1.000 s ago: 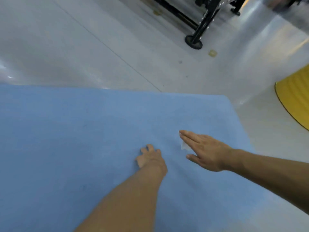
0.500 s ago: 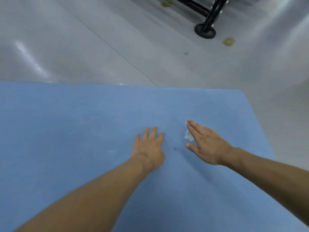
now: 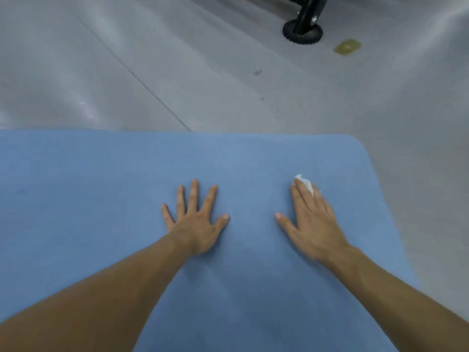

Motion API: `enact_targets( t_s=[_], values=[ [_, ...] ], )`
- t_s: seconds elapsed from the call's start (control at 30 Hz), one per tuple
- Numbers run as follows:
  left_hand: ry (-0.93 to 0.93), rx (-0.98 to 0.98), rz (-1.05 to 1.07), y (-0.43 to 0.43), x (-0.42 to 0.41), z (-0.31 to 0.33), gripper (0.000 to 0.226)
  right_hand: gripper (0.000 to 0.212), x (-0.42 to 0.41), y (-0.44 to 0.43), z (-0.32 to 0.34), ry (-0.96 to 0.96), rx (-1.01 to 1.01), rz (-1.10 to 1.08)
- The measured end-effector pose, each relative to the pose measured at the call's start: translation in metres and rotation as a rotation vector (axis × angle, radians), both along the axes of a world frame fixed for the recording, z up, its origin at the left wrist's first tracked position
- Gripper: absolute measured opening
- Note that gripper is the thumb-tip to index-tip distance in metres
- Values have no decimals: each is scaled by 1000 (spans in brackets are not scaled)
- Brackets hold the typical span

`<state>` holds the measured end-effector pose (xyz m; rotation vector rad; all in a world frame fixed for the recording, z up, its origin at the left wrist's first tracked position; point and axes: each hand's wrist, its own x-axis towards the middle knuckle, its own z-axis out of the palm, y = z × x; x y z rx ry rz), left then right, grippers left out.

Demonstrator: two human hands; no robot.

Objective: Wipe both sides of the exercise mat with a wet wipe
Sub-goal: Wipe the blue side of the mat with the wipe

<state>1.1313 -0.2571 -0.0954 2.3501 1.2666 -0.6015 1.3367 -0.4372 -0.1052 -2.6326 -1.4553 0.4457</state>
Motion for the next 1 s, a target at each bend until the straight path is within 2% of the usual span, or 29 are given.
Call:
enact_targets(
  t_s=[0.1,0.17,0.23,0.37,0.47,0.53,0.63,0.73,0.83,1.0],
  values=[
    [21,-6,14,2,2,-8,76,88,-23,-3,-14,-26,64,248],
    [34,2,12,2,4,-10,76,85,-19,-3,-19,-55,92,286],
    [40,1,3,2,5,-11,76,85,3,8,-20,-94,116,184],
    [50,-5,-1,3,3,-13,76,98,73,46,-21,-94,112,-145],
    [73,-16,0,5,4,-14,74,104,99,85,-18,-24,103,-230],
    [88,-15,-9,5,4,-14,72,106,87,110,-16,29,114,-138],
    [92,-45,0,6,4,-12,72,101,42,131,-14,76,136,172],
    [81,-53,2,5,4,-10,74,90,17,134,-18,12,148,339],
    [72,-74,8,5,4,-9,74,87,26,125,-22,-70,169,251],
    [63,-97,-6,6,4,-6,73,95,102,81,-24,-145,148,-135]
  ],
)
